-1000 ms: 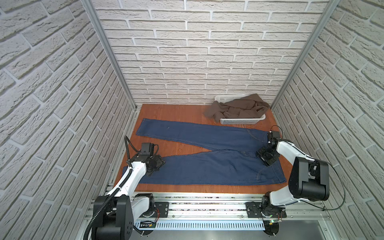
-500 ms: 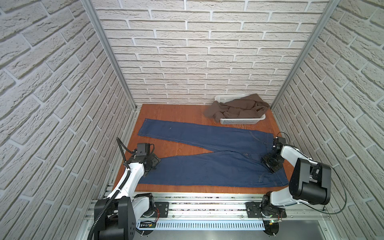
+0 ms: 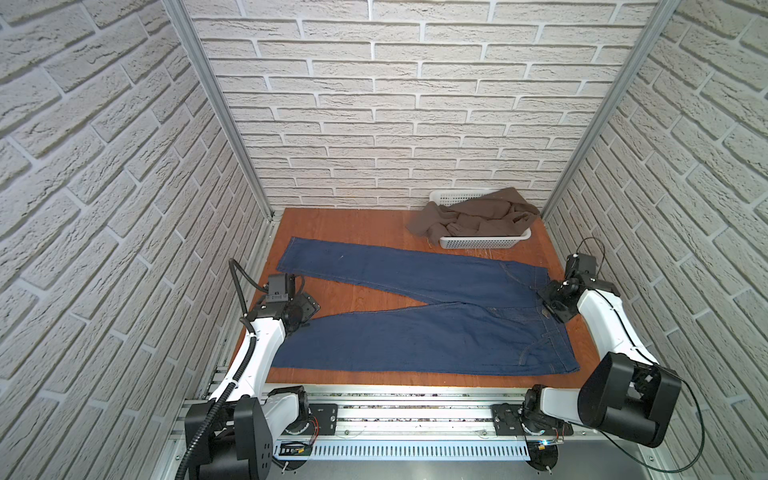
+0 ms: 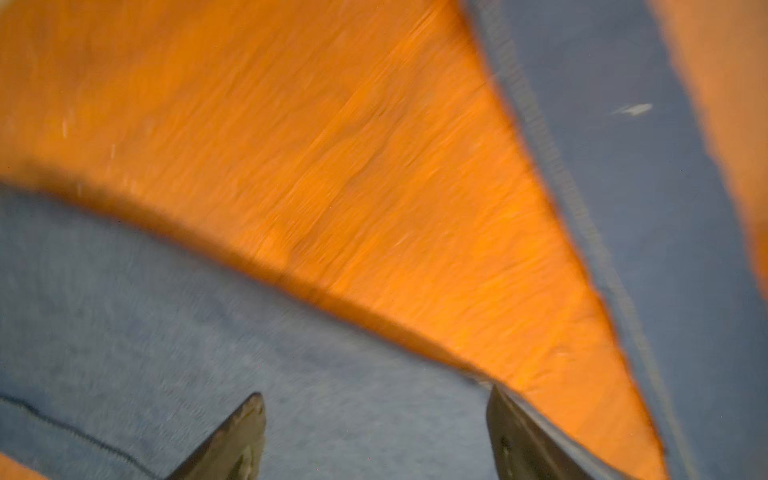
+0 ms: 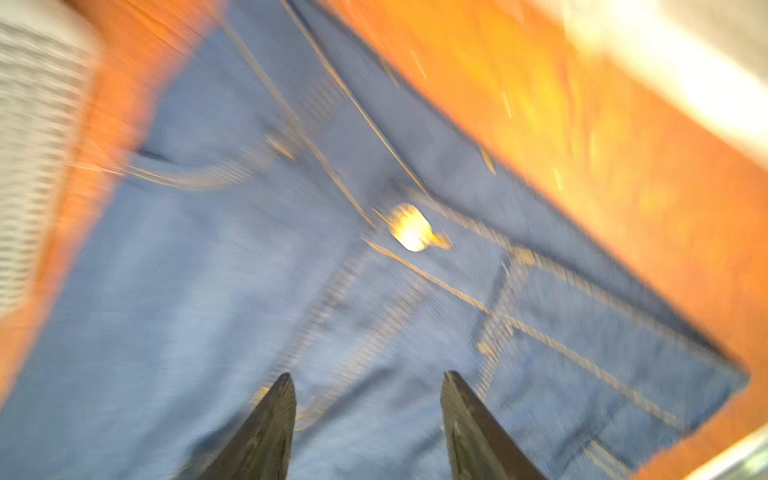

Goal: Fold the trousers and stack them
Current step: 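Smooth the jeans with both grippers, left at the leg, right at the waist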

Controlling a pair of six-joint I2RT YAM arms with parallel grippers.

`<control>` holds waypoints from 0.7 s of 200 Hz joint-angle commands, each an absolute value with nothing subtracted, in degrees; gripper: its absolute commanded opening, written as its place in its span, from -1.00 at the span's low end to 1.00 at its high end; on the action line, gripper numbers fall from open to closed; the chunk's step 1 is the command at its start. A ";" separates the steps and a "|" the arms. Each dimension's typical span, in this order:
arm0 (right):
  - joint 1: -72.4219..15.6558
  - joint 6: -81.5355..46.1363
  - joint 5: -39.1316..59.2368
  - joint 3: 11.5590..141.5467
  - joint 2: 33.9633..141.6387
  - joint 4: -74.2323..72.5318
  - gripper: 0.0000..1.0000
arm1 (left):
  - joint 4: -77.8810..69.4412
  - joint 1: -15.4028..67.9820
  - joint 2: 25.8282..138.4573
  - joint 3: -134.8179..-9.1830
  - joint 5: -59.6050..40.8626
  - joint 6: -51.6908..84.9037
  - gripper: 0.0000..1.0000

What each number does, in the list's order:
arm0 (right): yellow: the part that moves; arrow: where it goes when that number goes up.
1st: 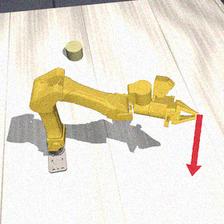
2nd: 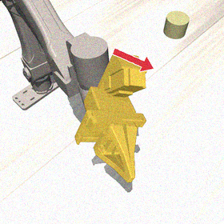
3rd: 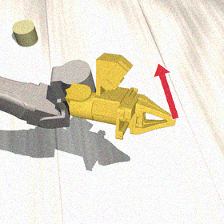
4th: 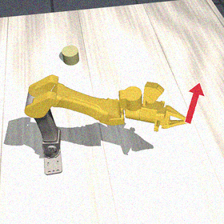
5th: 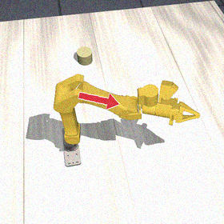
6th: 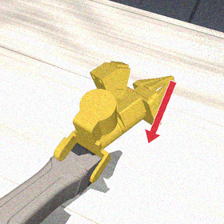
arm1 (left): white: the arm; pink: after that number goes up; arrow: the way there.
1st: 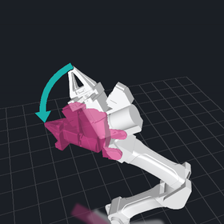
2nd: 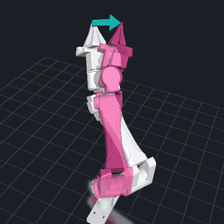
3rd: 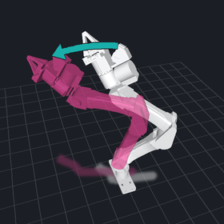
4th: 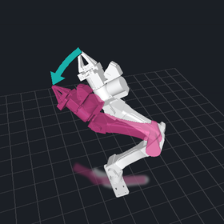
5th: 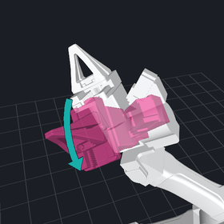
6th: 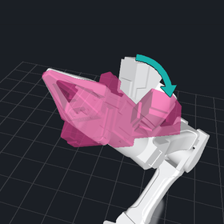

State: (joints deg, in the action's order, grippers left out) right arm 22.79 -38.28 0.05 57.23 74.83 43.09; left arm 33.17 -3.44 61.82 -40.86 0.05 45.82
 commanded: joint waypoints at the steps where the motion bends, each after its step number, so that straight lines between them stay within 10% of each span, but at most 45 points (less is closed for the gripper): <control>1: 22.99 -35.24 -0.76 63.24 78.53 39.74 0.17 | 34.09 -2.21 63.31 -46.13 1.40 42.75 0.65; 140: 25.29 -30.88 4.15 83.93 109.48 36.94 0.13 | 27.93 0.60 86.28 -62.95 -2.18 34.37 0.68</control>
State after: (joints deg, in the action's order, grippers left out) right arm 24.40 -32.47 4.16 81.38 108.01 37.71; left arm 31.18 -0.14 83.88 -60.42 -0.91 36.56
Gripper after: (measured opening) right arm 0.567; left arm 0.840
